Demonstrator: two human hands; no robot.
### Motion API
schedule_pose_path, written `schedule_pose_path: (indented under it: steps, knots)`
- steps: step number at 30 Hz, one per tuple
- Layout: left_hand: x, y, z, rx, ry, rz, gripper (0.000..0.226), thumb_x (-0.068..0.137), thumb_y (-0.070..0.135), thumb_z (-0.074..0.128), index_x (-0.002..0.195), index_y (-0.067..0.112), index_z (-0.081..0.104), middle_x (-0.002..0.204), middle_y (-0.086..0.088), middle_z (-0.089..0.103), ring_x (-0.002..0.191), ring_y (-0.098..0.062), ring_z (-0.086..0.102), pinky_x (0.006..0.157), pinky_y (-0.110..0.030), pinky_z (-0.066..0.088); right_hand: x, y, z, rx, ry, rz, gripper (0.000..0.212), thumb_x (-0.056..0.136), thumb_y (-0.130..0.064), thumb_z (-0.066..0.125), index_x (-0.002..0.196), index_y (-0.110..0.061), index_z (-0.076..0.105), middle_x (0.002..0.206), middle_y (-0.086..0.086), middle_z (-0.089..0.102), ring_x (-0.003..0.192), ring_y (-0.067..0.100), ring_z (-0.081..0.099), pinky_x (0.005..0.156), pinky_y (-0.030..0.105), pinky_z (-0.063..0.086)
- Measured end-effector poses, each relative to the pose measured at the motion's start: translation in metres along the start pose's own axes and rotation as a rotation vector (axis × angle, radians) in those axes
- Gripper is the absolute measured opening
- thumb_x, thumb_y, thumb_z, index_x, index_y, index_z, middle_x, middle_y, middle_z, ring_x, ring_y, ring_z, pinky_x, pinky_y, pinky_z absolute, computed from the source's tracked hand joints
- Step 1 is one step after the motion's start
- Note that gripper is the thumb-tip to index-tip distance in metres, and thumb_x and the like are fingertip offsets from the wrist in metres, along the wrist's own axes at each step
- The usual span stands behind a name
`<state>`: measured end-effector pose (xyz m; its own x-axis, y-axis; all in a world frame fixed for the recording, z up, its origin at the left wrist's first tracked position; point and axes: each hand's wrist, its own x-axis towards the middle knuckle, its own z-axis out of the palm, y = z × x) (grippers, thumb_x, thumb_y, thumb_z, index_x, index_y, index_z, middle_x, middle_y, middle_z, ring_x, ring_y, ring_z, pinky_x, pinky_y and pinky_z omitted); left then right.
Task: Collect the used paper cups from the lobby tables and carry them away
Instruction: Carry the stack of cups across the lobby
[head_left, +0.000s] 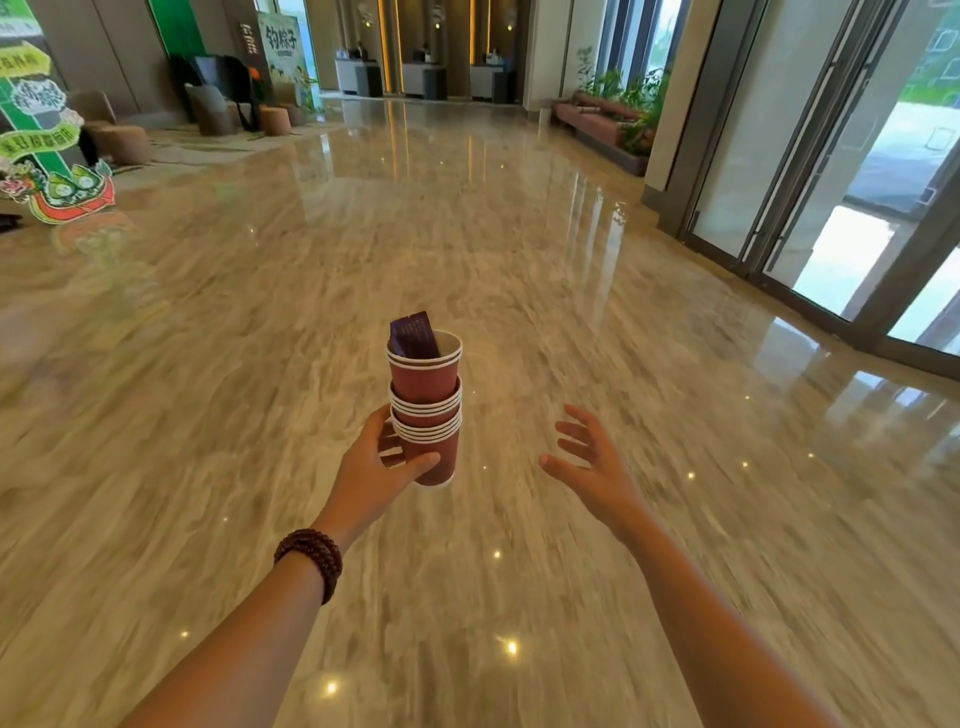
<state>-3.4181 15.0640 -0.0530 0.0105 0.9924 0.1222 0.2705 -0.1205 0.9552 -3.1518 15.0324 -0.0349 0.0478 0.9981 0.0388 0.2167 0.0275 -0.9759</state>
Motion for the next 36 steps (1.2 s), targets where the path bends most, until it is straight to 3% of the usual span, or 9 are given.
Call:
schedule_pose_path:
  steps: [4, 7, 11, 20, 26, 36]
  knots:
    - [0.074, 0.007, 0.022, -0.009, 0.015, 0.009, 0.072, 0.068, 0.03, 0.083, 0.13, 0.027, 0.046, 0.114, 0.004, 0.065, 0.099, -0.007, 0.065, 0.086, -0.031, 0.053, 0.077, -0.001, -0.018, 0.098, -0.004, 0.019, 0.063, 0.081, -0.015, 0.072, 0.133, -0.031, 0.041, 0.128, -0.002, 0.054, 0.117, 0.015, 0.054, 0.091, 0.031, 0.048]
    - [0.124, 0.013, 0.035, -0.021, 0.034, 0.021, 0.07, 0.069, 0.027, 0.082, 0.129, 0.027, 0.046, 0.113, 0.005, 0.065, 0.099, -0.007, 0.064, 0.086, -0.031, 0.053, 0.128, 0.001, -0.029, 0.152, -0.007, 0.03, 0.05, 0.086, -0.018, 0.067, 0.13, -0.03, 0.045, 0.127, 0.0, 0.056, 0.112, 0.015, 0.057, 0.087, 0.029, 0.05]
    - [0.179, 0.017, 0.052, -0.038, 0.045, 0.031, 0.07, 0.07, 0.027, 0.081, 0.13, 0.027, 0.046, 0.111, 0.009, 0.064, 0.097, -0.002, 0.064, 0.078, -0.019, 0.05, 0.191, 0.004, -0.042, 0.267, 0.018, 0.078, 0.037, 0.091, -0.029, 0.058, 0.128, -0.027, 0.05, 0.122, 0.0, 0.061, 0.109, 0.015, 0.061, 0.083, 0.032, 0.052]
    - [0.315, -0.008, 0.073, -0.038, 0.012, 0.021, 0.069, 0.07, 0.026, 0.081, 0.13, 0.025, 0.046, 0.115, 0.005, 0.064, 0.099, -0.004, 0.063, 0.08, -0.02, 0.052, 0.327, 0.029, -0.049, 0.328, 0.064, 0.141, 0.04, 0.089, -0.037, 0.059, 0.126, -0.023, 0.054, 0.115, 0.0, 0.066, 0.102, 0.015, 0.066, 0.077, 0.032, 0.052]
    - [0.438, -0.029, 0.071, -0.044, -0.028, 0.037, 0.073, 0.069, 0.03, 0.082, 0.131, 0.026, 0.045, 0.115, 0.005, 0.064, 0.1, -0.006, 0.064, 0.084, -0.028, 0.053, 0.44, 0.036, -0.036, 0.321, 0.118, 0.149, 0.031, 0.089, -0.035, 0.059, 0.118, -0.023, 0.059, 0.111, 0.0, 0.069, 0.1, 0.017, 0.067, 0.079, 0.034, 0.052]
    - [0.641, -0.043, 0.053, -0.037, -0.073, 0.061, 0.071, 0.069, 0.031, 0.082, 0.129, 0.033, 0.045, 0.113, 0.009, 0.064, 0.097, 0.0, 0.063, 0.082, -0.026, 0.053, 0.635, 0.024, -0.013, 0.317, 0.144, 0.136, 0.031, 0.089, -0.038, 0.059, 0.117, -0.025, 0.061, 0.107, -0.004, 0.071, 0.098, 0.014, 0.069, 0.08, 0.036, 0.053]
